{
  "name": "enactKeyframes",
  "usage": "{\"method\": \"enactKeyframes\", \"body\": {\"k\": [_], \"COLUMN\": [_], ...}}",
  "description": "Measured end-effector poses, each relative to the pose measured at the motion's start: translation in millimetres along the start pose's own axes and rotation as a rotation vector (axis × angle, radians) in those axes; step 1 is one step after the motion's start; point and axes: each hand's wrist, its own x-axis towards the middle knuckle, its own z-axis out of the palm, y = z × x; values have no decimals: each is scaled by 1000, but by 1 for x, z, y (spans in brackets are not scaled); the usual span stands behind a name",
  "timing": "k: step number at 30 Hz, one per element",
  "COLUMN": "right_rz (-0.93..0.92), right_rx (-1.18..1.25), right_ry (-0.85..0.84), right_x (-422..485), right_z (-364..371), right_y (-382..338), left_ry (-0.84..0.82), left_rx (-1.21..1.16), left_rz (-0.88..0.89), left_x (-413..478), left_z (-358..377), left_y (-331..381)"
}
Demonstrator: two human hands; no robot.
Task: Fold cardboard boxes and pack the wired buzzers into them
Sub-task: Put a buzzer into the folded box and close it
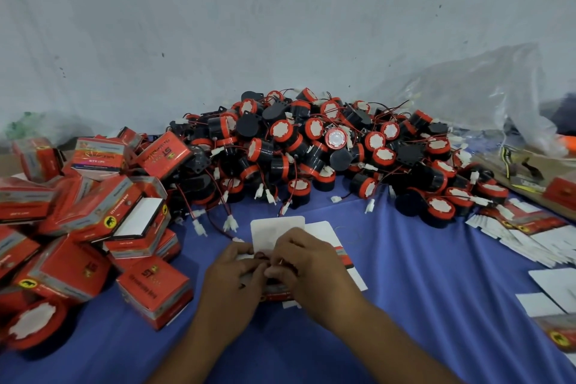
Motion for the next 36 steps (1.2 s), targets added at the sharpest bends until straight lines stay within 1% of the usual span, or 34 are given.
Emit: {"method": "enactKeyframes", "body": {"k": [3, 6, 9, 12, 15, 18, 21, 23, 25, 27, 28, 29, 30, 31, 32, 33, 35, 36], "right_rz": [-25, -118, -215, -296, -277, -232, -130, -114, -93, -27, 12, 10, -34, -93, -134, -135, 0, 78], "right_rx": [22, -78, -79, -82, -34, -88, -128, -130, -119, -52, -14, -4, -16, -28, -5, 51, 196, 202], "right_ry": [-42, -146, -154, -190, -197, -188, -215, -246, -270, -217, -199, -204, -222, -232, -206, -133, 64, 141], "right_x": [-1, -2, -2, -1, -2, 2, 10, 9, 9, 10, 10, 8, 6, 3, -1, -4, -7, -6], "right_z": [2, 0, -6, -10, -9, -5, 1, 1, 2, 5, 4, 2, -1, -4, -10, -14, -23, -27], "right_y": [-2, -2, -1, -2, 7, 11, 13, 16, 18, 20, 22, 26, 29, 35, 38, 42, 45, 45], "left_ry": [38, 110, 178, 178, 171, 187, 237, 233, 189, 140, 144, 152, 146, 138, 137, 126, 109, 99], "left_rx": [-44, -105, -158, -199, -243, -303, -267, -231, -50, 22, 45, 59, 86, 106, 133, 162, 101, 47], "left_rz": [25, -3, -39, -68, -113, -134, -47, 40, 171, 186, 185, 221, 255, 246, 251, 241, 126, 54], "left_x": [-3, -6, -6, -8, -10, -10, -11, -8, -6, -6, -6, -5, -3, -2, -1, 0, 1, 1], "left_z": [-1, -1, -1, -1, 0, 1, 3, 0, 2, 4, 6, 8, 10, 10, 11, 13, 13, 13], "left_y": [2, 3, 1, -1, -5, -6, -4, 1, -1, -3, -5, -6, -5, -4, -5, -6, -5, -4]}}
